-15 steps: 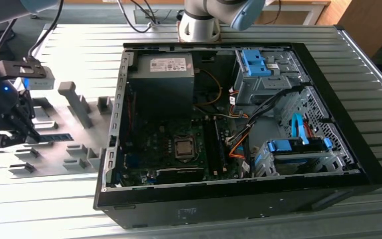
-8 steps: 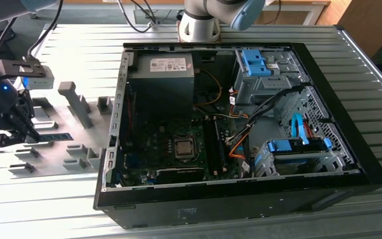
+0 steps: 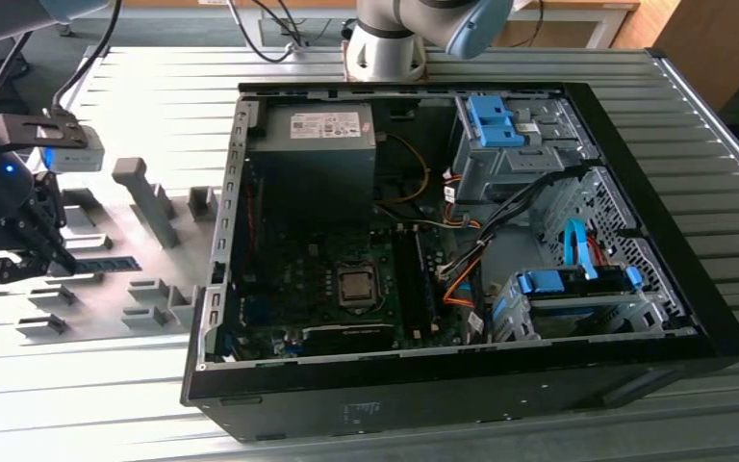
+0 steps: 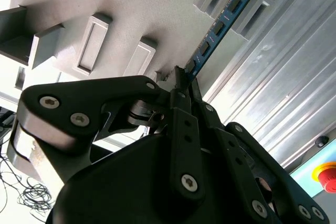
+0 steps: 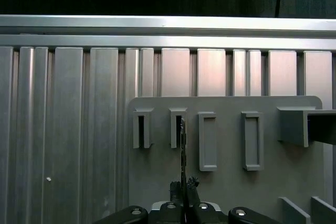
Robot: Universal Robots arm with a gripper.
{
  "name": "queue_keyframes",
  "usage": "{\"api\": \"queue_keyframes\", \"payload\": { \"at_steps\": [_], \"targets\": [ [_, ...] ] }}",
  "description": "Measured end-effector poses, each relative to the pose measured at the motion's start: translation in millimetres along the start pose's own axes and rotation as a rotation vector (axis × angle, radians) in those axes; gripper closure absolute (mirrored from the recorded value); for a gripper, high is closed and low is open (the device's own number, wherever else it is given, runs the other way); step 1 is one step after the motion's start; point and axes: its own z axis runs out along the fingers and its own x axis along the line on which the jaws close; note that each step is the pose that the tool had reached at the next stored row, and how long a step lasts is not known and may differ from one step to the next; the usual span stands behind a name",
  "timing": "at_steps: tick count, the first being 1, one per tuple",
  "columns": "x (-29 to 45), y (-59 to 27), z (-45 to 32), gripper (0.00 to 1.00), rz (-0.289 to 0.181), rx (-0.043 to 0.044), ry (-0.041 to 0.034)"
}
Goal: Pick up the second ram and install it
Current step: 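Pick up the second ram and move it above second insertion slot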
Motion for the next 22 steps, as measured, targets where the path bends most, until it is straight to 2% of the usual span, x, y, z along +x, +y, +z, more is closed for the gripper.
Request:
{"api": "queue_keyframes", "payload": {
  "at_steps": [7,22],
  "targets": [
    [0.0,0.0,-2.7,0.86,0.000,-0.0001,0.0001],
    [-0.2,0.1,-14.2,0.86,0.000,0.0000,0.0000]
  ]
}}
